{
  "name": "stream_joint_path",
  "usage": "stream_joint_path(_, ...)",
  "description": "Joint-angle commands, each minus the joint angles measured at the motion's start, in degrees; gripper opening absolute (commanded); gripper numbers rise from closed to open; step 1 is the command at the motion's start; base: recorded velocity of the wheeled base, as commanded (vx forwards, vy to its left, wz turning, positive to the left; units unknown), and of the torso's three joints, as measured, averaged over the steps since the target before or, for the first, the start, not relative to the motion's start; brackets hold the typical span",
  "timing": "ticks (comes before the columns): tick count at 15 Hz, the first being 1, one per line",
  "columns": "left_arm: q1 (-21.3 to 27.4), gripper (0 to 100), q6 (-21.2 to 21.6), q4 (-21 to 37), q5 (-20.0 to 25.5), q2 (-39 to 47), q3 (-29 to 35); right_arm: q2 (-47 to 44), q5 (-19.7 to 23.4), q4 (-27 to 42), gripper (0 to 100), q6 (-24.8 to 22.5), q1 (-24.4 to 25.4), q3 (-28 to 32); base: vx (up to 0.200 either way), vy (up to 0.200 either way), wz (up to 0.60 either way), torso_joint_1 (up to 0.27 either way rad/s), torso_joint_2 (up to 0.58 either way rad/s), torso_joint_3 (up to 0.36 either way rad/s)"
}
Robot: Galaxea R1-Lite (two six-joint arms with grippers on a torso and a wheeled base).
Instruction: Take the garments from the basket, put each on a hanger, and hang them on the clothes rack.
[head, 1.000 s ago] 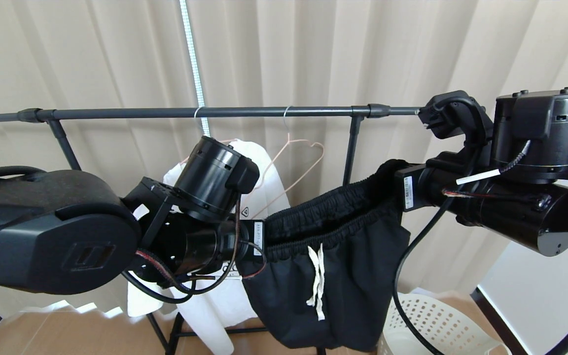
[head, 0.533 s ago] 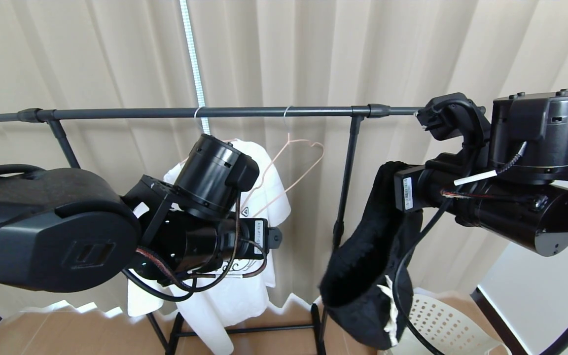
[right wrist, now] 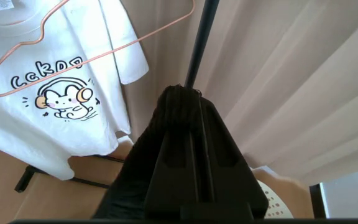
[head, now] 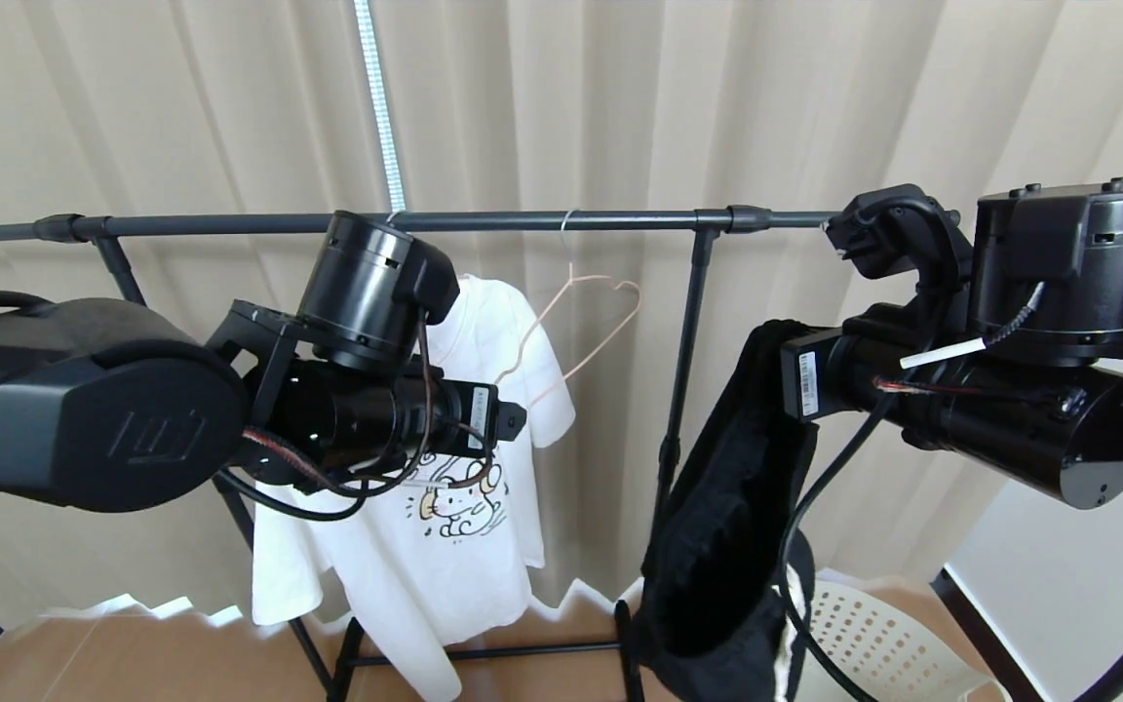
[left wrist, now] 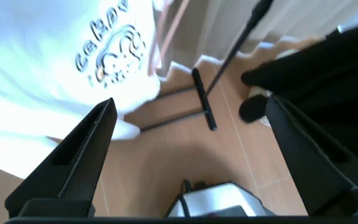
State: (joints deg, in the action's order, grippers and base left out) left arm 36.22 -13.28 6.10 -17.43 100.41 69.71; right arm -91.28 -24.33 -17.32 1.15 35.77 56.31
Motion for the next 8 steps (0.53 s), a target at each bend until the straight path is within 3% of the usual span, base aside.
stream_joint_path(1,-1.7,100,1.2,-1.3,1.2,1.4,0.9,0.4,0.0,0.0,0,0.0,0.0,-0.5,0.000,0.000,0.00,0.000,0.00,0.000)
stream_joint_path(4,-3.3,100,4.9,-3.0,4.0,1.9,1.0,0.5,0.0,-0.5,0,-1.1,0.1,-1.4,0.000,0.000,0.00,0.000,0.00,0.000)
stream_joint_path(8,-5.6,100,8.8,-9.9,8.4,4.2,1.7,0.5,0.0,-0.5,0,-1.2,0.4,-2.1,0.000,0.000,0.00,0.000,0.00,0.000)
